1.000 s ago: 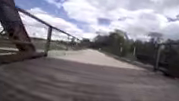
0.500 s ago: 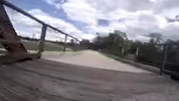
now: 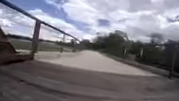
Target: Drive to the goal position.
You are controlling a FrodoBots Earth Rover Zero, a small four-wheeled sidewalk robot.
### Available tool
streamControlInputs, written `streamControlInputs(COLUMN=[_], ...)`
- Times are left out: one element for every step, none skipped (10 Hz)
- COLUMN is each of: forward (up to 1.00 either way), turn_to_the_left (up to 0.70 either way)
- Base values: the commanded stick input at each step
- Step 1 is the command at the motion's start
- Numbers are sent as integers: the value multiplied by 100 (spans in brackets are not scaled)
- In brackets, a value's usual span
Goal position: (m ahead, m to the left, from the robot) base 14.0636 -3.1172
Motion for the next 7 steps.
streamControlInputs(forward=[100,100,100,100,100,100,100], turn_to_the_left=[0,0,0,0,-15,-26,-28])
